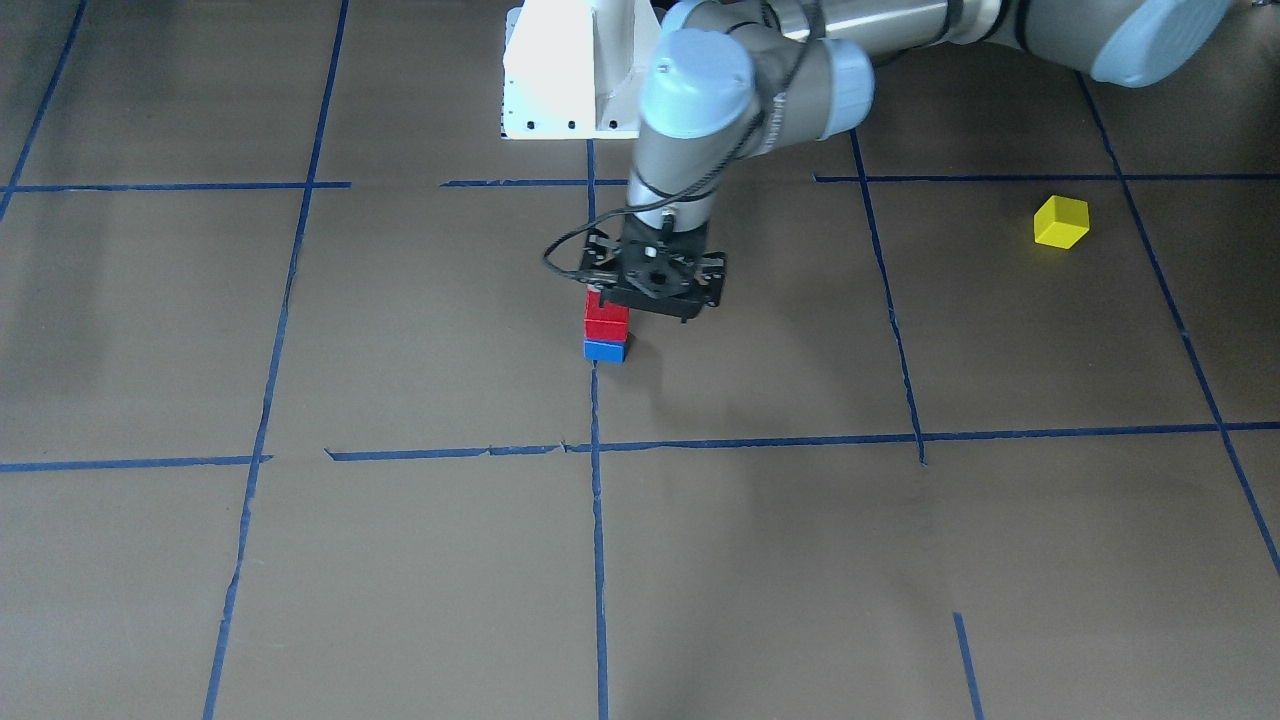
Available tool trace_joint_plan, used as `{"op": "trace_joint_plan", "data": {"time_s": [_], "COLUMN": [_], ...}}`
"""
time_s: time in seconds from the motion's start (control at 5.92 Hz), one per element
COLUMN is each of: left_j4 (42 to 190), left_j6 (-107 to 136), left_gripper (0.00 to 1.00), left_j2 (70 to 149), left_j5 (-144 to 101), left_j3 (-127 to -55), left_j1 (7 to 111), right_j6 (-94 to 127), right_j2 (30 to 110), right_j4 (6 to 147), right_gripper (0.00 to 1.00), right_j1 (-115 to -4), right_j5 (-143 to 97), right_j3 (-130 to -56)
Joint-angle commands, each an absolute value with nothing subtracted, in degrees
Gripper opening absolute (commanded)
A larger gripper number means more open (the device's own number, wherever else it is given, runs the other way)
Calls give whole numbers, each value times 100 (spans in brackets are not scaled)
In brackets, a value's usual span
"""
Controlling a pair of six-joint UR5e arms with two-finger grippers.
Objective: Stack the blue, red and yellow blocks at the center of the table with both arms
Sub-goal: 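Raise and withdraw the left arm from the stack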
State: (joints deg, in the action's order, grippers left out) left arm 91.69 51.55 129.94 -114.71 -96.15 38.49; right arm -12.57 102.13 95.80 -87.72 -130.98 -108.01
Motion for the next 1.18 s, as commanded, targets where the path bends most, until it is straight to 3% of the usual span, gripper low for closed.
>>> {"op": "trace_joint_plan", "data": {"time_s": [0.0, 0.34, 0.51, 0.84, 1.01], "left_j4": [9210, 9786, 11079, 12648, 13813], "left_j6": [3220, 1994, 1978, 3259, 3461], "left_gripper": [100, 100, 100, 100, 100], "left_j2": [11024, 8810, 7719, 6692, 6549], "left_j5": [-11987, -12909, -12894, -12806, -12771], "left_j3": [-10848, -11100, -11005, -10856, -10176], "left_j1": [4873, 5998, 6064, 6056, 6030], "right_j6": [-1257, -1257, -1257, -1266, -1266], "right_j2": [10204, 10204, 10213, 10213, 10213], "right_j4": [9580, 9580, 9580, 9580, 9580], "right_gripper": [100, 100, 100, 100, 100], "right_j1": [-8771, -8771, -8771, -8771, -8771], "right_j5": [-13096, -13096, -13104, -13104, -13104], "right_j3": [-10802, -10802, -10802, -10802, -10793]}}
